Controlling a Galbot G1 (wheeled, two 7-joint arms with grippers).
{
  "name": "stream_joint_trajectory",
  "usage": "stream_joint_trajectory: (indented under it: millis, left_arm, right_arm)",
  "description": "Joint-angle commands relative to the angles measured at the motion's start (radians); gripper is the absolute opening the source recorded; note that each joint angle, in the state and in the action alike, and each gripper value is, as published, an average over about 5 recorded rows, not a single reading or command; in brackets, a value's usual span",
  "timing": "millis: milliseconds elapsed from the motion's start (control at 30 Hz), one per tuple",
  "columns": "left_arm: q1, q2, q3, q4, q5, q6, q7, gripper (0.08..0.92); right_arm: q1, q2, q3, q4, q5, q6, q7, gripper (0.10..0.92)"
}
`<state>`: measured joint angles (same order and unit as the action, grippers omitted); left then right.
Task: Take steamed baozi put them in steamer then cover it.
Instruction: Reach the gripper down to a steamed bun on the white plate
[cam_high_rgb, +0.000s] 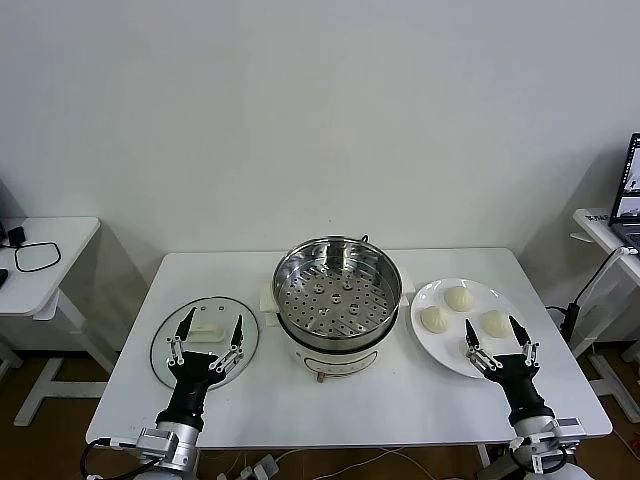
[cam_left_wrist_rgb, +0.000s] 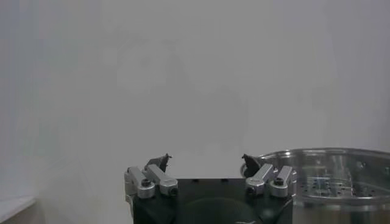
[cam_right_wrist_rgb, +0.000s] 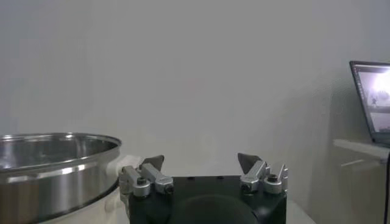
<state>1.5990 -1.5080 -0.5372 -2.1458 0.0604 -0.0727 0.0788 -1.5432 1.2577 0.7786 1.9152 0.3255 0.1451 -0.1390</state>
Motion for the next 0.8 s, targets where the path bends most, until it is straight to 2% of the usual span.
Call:
stream_joint_trajectory:
  millis: [33,233,400,600,800]
  left_arm:
    - [-0.002,0.003,0.002,0.006,0.004,-0.005,0.002,0.823]
    - [-0.007,0.008,0.009,0.022,0.01,-0.013,0.008,0.823]
    - [-0.012,0.011,0.027,0.025,0.024,-0.012,0.009,0.823]
    - [-0.02,0.013,0.051,0.028,0.038,-0.013,0.008,0.823]
    - [-0.023,0.017,0.067,0.028,0.046,-0.017,0.009,0.823]
  right_arm:
    - [0.063,-0.035,0.022,-0.039,-0.044,-0.04,-0.005,0.823]
    - [0.161,-0.198,0.034,-0.109,-0.266,-0.082,-0.027,0.823]
    - [0.232,-0.42,-0.021,-0.196,-0.461,-0.142,-0.115,0.823]
    - [0.384,-0.669,-0.163,-0.293,-0.613,-0.176,-0.35,0.823]
    - [0.783,-0.799,-0.524,-0.44,-0.61,-0.193,-0.634,0.823]
